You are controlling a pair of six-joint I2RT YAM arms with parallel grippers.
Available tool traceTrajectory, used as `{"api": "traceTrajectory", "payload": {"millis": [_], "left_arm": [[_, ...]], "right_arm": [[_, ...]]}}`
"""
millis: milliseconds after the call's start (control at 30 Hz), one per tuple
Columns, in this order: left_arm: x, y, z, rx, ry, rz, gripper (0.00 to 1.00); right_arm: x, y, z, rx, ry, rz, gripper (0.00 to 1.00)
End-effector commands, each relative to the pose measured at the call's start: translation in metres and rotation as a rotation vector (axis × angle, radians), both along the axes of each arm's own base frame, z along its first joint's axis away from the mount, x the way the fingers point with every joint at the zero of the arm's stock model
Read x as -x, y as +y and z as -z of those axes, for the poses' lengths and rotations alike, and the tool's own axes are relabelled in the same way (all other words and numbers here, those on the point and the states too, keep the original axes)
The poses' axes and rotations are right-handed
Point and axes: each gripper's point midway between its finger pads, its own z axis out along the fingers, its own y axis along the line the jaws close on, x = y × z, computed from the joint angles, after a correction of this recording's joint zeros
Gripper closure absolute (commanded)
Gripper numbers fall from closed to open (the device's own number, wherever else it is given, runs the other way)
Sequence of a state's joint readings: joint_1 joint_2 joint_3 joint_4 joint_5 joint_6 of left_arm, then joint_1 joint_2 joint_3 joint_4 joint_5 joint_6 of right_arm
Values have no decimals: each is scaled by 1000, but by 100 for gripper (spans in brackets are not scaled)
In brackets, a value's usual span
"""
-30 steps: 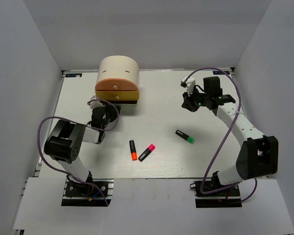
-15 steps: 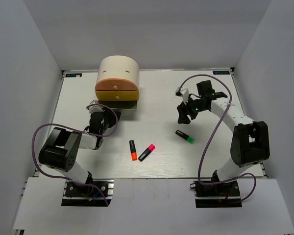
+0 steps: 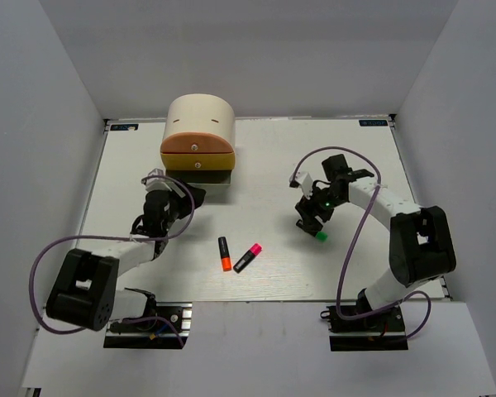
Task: Sort the stationery into containers
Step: Pick up the pen from the center of the board.
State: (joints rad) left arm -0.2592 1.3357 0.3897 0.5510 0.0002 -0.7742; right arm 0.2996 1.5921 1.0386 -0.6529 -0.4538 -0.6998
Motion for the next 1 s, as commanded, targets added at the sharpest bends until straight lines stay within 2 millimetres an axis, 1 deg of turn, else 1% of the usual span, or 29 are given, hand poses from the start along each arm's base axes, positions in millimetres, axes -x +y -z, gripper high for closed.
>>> {"api": "traceTrajectory", "payload": {"millis": [0, 33, 67, 100, 133, 167, 233, 267, 300, 333, 400, 433, 467, 500, 533, 600, 633, 733, 767, 800, 833, 867, 900, 933, 967], "left_arm": [[22, 5, 3, -53, 36, 22, 9], [24, 6, -9, -47, 11, 22, 9], [28, 7, -11, -56, 13, 25, 9], [36, 10, -3, -82, 53, 33, 9], [40, 11, -7, -91, 51, 36, 9], [51, 15, 5, -119, 106, 45, 9], [57, 17, 4, -125, 131, 46, 9], [61, 17, -2, -122, 119, 45, 9], [68, 19, 1, -129, 145, 47, 9], [71, 20, -1, -129, 146, 47, 9], [79, 22, -10, -125, 131, 46, 9], [81, 25, -13, -120, 126, 32, 9], [82, 25, -18, -118, 117, 32, 9], [85, 25, -19, -110, 121, 28, 8], [89, 27, -20, -112, 128, 28, 8], [94, 27, -17, -105, 147, 24, 8], [96, 27, -20, -94, 154, 18, 8], [101, 28, -17, -78, 182, 8, 8], [104, 28, -13, -74, 206, 3, 5], [105, 29, -11, -76, 215, 3, 5], [107, 28, -13, -73, 221, 11, 5], [107, 27, -13, -64, 223, 6, 4], [108, 30, -10, -66, 237, -3, 3], [106, 30, -17, -62, 220, -3, 3], [108, 30, -15, -56, 232, -7, 2]], "right_arm": [[-4, -3, -4, 37, -79, 0, 29], [-3, -4, -1, 44, -74, 22, 29], [-5, -11, 1, 81, -95, 44, 30], [-9, -10, 2, 86, -116, 54, 30], [-9, -11, 5, 96, -116, 60, 30], [-9, -16, 9, 131, -120, 73, 32], [-12, -16, 11, 153, -135, 81, 34], [-15, -18, 13, 170, -143, 88, 35], [-16, -18, 14, 186, -156, 89, 37], [-15, -18, 16, 194, -156, 86, 37], [-15, -15, 16, 195, -162, 87, 38], [-16, -14, 17, 198, -172, 86, 38], [-13, -15, 20, 210, -165, 90, 38], [-11, -15, 24, 218, -155, 90, 40], [-12, -14, 26, 221, -157, 90, 40], [-8, -13, 31, 227, -134, 91, 44], [-6, -12, 34, 231, -127, 85, 44], [-3, -12, 39, 236, -110, 82, 50], [-2, -11, 40, 235, -101, 79, 52], [-1, -13, 41, 238, -97, 75, 53], [1, -11, 42, 231, -87, 72, 55], [4, -12, 43, 230, -74, 63, 55], [4, -10, 44, 228, -72, 54, 57], [7, -8, 45, 222, -60, 46, 59], [7, -9, 45, 220, -55, 45, 59]]}}
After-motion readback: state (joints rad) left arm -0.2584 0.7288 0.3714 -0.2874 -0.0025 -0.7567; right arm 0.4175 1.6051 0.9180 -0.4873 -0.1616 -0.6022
